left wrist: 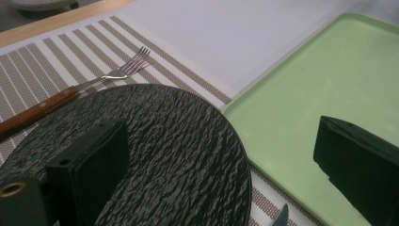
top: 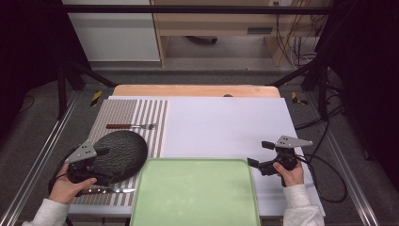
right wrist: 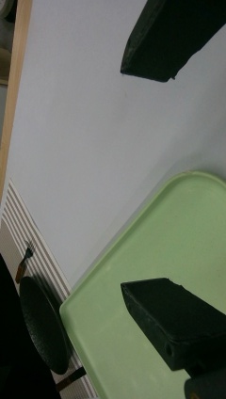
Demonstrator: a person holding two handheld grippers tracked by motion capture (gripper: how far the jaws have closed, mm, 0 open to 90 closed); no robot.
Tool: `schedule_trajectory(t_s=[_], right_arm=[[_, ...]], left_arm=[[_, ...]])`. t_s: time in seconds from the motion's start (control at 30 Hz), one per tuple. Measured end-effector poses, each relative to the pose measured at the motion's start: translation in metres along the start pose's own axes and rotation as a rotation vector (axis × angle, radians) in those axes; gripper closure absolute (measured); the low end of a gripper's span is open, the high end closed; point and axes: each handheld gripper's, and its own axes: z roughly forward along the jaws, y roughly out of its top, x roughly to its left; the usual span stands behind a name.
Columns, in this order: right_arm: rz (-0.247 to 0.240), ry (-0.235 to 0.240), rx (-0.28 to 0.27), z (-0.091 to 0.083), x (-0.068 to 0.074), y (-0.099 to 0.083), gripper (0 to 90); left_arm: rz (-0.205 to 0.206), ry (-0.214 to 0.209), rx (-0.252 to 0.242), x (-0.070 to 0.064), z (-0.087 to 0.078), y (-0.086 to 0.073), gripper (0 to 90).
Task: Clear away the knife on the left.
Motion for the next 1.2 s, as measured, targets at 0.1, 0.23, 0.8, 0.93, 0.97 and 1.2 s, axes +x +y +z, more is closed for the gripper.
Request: schedule_trajectory(t_s=[0.1,0.23,0.8,0.93,0.97,1.2], right_arm=[[-0.003,-0.001,0.002,0.0,0.0,0.0,0.5],[-0.002,0.0,0.004,0.001,0.0,0.0,0.5],[-0.005,0.0,0.005,0.0,0.0,0.0,0.5],[-0.004,-0.001,0.006,0.0,0.0,0.0,0.5],[-0.005,-0.001,0.006,0.0,0.0,0.0,0.5],[-0.005,-0.001,0.008,0.0,0.0,0.0,0.5]], left_arm=[[0.005,0.0,0.012,0.002,-0.004,-0.003,3.8],[0.01,-0.007,0.031,0.003,-0.007,-0.007,3.8],[0.047,-0.022,0.105,0.007,-0.021,-0.026,3.9],[0.053,-0.023,0.135,0.007,-0.023,-0.033,3.9],[0.053,-0.022,0.142,0.007,-0.024,-0.035,3.9],[0.054,-0.016,0.169,0.006,-0.03,-0.045,4.4]])
